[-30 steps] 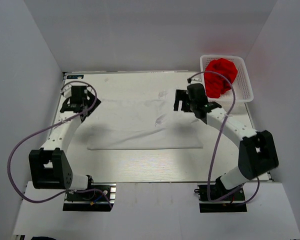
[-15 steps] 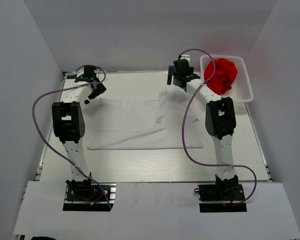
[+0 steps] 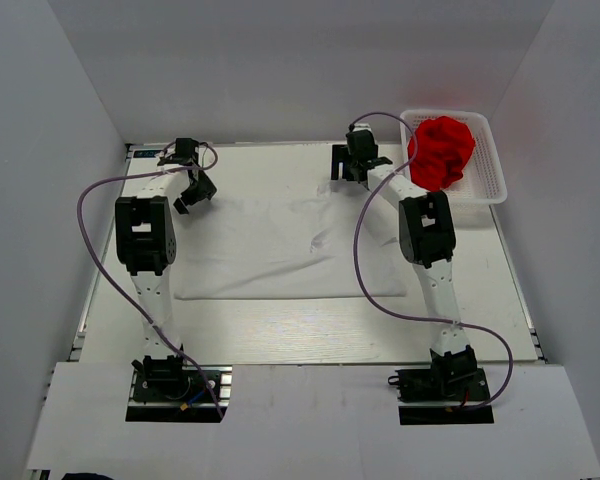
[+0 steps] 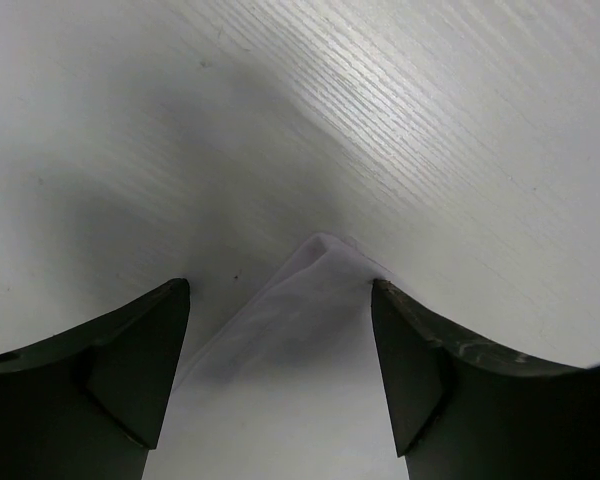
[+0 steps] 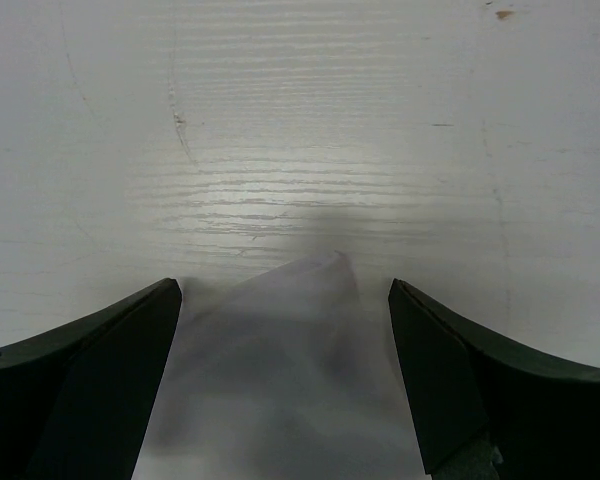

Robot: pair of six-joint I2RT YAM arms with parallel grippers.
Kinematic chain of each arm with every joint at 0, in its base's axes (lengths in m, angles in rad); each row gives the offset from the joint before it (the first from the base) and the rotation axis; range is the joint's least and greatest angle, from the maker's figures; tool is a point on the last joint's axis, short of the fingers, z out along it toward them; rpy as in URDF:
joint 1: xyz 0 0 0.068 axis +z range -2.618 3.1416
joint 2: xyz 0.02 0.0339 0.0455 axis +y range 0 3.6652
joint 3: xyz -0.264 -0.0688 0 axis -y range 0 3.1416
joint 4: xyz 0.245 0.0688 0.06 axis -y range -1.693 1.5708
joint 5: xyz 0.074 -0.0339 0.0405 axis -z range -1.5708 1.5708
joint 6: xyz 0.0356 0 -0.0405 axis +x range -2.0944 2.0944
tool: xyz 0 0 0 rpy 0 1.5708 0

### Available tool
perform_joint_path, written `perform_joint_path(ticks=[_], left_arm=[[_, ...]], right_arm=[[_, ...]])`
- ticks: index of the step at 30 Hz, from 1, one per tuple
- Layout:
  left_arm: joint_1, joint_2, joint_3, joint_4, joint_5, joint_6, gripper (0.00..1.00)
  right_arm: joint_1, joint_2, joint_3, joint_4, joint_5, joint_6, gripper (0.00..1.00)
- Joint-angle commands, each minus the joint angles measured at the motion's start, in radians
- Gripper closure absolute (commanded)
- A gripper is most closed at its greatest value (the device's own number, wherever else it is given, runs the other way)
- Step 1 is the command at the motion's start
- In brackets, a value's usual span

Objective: Fold and stack the t-shirts
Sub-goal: Grap the side of the flattened tshirt furthest away from the robot with both arms

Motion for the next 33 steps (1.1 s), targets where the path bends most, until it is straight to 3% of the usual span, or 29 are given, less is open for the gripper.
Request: perform_joint_path(ticks=[1, 3, 10, 11, 15, 18, 21, 22, 24, 25, 26, 27, 28, 33], left_arm=[[0.002, 0.006, 0.002, 0.011, 0.023, 0.004, 0.17], [0.002, 0.031, 0.034, 0.002, 0.023, 0.004, 0.17], [0.002, 0.04, 0.067, -0.001, 0.025, -0.007, 0.17], [0.002, 0.04, 0.067, 0.008, 0.036, -0.007, 0.17], [0.002, 0.051, 0.088, -0.001, 0.036, -0.028, 0.17], [0.002, 0.069, 0.088, -0.001, 0.036, -0.037, 0.3], [0.002, 0.08, 0.097, -0.001, 0.066, -0.038, 0.53], [0.002, 0.08, 0.097, -0.001, 0.092, -0.027, 0.72], [0.002, 0.08, 0.088, 0.02, 0.117, -0.018, 0.86], [0.002, 0.08, 0.078, 0.02, 0.137, -0.018, 1.0], [0.002, 0.08, 0.077, 0.02, 0.137, -0.018, 1.0], [0.002, 0.08, 0.077, 0.02, 0.137, -0.018, 1.0], [0.002, 0.08, 0.062, 0.02, 0.146, -0.008, 1.0], [0.002, -0.048, -0.028, 0.08, 0.135, 0.001, 1.0]], right_arm=[[-0.008, 0.025, 0.041, 0.065, -0.064, 0.001, 0.1], [-0.009, 0.033, 0.043, 0.061, -0.069, 0.004, 0.11], [-0.006, 0.044, 0.039, 0.059, -0.072, 0.002, 0.29], [-0.006, 0.041, 0.036, 0.057, -0.072, 0.007, 0.4], [-0.008, 0.038, 0.027, 0.062, -0.072, 0.015, 0.62], [-0.008, 0.033, 0.02, 0.064, -0.075, 0.012, 0.66], [-0.008, 0.03, 0.013, 0.07, -0.089, 0.006, 0.72], [-0.006, 0.031, 0.01, 0.071, -0.09, 0.005, 0.75], [-0.008, 0.024, 0.001, 0.08, -0.095, 0.002, 0.83], [-0.003, 0.021, -0.005, 0.083, -0.101, 0.002, 0.86], [-0.006, 0.008, -0.017, 0.102, -0.104, 0.002, 0.87], [-0.003, 0.002, -0.032, 0.106, -0.112, 0.002, 0.97], [-0.004, -0.004, -0.039, 0.117, -0.114, -0.007, 1.0], [0.005, -0.128, -0.172, 0.239, -0.124, -0.042, 1.0]])
